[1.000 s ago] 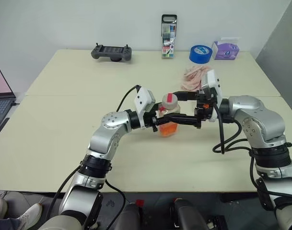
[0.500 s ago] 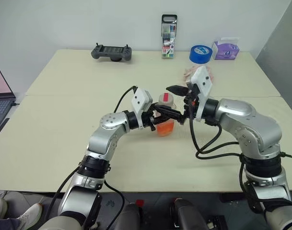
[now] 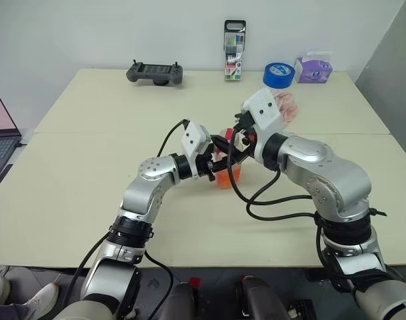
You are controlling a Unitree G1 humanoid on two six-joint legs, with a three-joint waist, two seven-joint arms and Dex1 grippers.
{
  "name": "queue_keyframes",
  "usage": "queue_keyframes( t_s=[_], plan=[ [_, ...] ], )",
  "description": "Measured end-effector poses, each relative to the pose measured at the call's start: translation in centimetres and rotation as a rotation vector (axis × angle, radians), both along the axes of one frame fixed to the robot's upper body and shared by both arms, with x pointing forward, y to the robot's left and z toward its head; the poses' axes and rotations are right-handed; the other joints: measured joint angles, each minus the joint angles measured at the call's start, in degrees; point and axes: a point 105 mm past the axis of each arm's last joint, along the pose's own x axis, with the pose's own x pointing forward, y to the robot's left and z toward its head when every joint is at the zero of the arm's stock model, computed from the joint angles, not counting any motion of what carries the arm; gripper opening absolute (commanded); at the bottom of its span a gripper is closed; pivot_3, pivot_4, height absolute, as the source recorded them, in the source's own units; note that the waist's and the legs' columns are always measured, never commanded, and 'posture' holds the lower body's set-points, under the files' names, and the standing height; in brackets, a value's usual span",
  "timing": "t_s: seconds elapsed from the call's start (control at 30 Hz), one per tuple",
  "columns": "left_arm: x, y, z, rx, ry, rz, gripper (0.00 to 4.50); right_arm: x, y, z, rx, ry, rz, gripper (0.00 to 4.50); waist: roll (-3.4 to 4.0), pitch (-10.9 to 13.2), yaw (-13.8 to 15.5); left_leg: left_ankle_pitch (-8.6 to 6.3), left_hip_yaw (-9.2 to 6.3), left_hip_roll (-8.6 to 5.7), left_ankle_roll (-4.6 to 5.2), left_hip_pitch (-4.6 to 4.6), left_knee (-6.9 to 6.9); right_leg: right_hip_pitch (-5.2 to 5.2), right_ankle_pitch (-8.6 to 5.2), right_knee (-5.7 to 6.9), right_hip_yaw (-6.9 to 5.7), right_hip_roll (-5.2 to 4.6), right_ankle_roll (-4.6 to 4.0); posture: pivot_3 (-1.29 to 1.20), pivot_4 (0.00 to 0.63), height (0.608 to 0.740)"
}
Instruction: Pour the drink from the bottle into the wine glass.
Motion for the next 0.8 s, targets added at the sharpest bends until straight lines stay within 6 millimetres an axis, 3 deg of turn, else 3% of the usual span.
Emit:
queue_keyframes(
  t_s=[0.8],
  plan=[
    [0.2,0.1,-0.2,0.004,0.008,0.006,1.89,-1.7,-2.1,-0.1,-0.014,0.046,0.049,4.50,0.00,0.00,0.00,0.00,0.01,-0.02,0.01,-0.02,-0.01,0.00,0.00,-0.02,-0.01,0.01,0.00,0.00,0.150,0.740]
  ],
)
